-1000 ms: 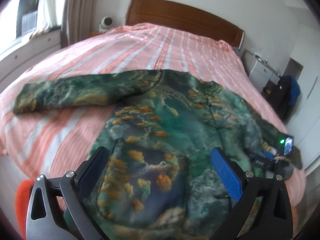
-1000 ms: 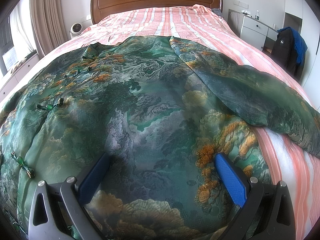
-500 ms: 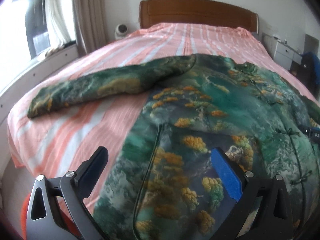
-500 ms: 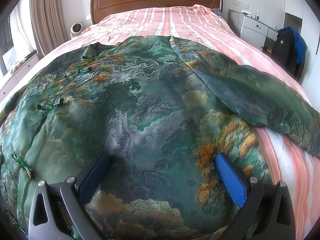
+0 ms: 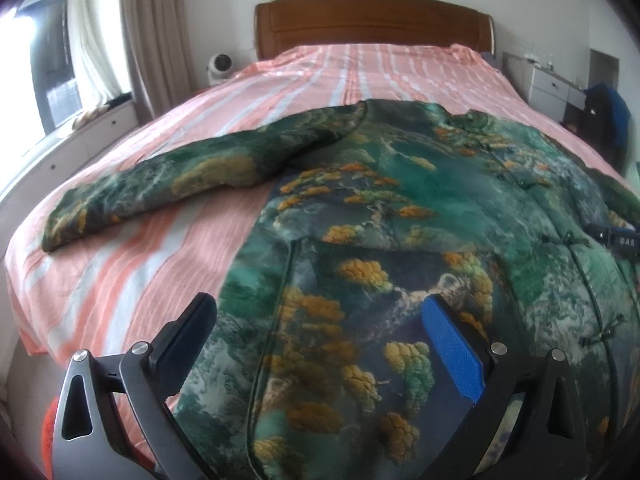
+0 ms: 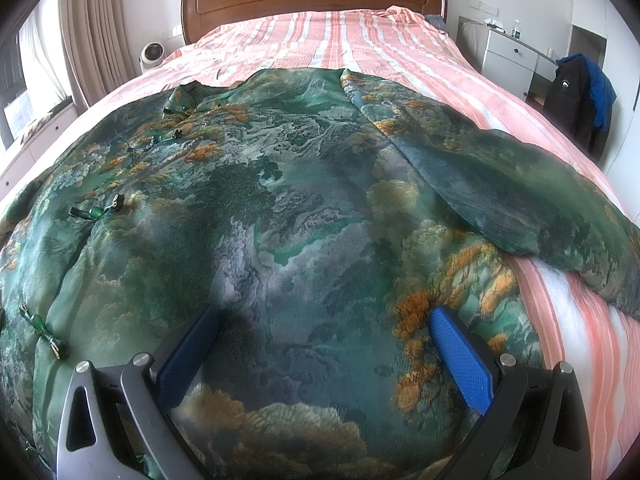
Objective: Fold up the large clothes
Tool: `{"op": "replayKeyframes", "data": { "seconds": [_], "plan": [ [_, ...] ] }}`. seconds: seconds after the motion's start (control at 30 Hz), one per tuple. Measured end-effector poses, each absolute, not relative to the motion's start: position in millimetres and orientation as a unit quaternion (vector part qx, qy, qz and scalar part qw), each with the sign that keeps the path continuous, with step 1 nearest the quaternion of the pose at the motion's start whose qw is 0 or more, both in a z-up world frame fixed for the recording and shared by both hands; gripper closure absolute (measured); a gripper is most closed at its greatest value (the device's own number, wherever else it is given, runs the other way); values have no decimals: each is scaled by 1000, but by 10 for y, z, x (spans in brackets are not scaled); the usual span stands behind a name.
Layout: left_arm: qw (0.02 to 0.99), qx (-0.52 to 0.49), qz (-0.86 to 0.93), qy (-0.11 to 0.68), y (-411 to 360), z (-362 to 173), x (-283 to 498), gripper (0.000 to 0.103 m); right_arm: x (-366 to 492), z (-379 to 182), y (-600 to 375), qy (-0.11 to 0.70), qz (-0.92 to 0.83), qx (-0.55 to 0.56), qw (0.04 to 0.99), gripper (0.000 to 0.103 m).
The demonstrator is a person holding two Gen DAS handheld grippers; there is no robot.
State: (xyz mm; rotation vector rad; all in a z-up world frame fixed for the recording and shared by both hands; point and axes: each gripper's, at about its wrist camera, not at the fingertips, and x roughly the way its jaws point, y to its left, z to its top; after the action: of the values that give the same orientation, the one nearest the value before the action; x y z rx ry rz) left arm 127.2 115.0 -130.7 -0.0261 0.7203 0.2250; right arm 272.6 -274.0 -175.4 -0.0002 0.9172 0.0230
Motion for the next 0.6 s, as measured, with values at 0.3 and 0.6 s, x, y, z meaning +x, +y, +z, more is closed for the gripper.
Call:
{"op": "replayKeyframes", "data": {
  "seconds": [0.3,0.6],
  "plan": [
    [920,-54,99,376,1208,-1475,1368,1,2784,-1641,-2882,435,43,55,898,0],
    [919,-30,107,378,1120,-1487,1353,0,1566,-1278,-2801,335,18,85,938,0]
  ]
}}
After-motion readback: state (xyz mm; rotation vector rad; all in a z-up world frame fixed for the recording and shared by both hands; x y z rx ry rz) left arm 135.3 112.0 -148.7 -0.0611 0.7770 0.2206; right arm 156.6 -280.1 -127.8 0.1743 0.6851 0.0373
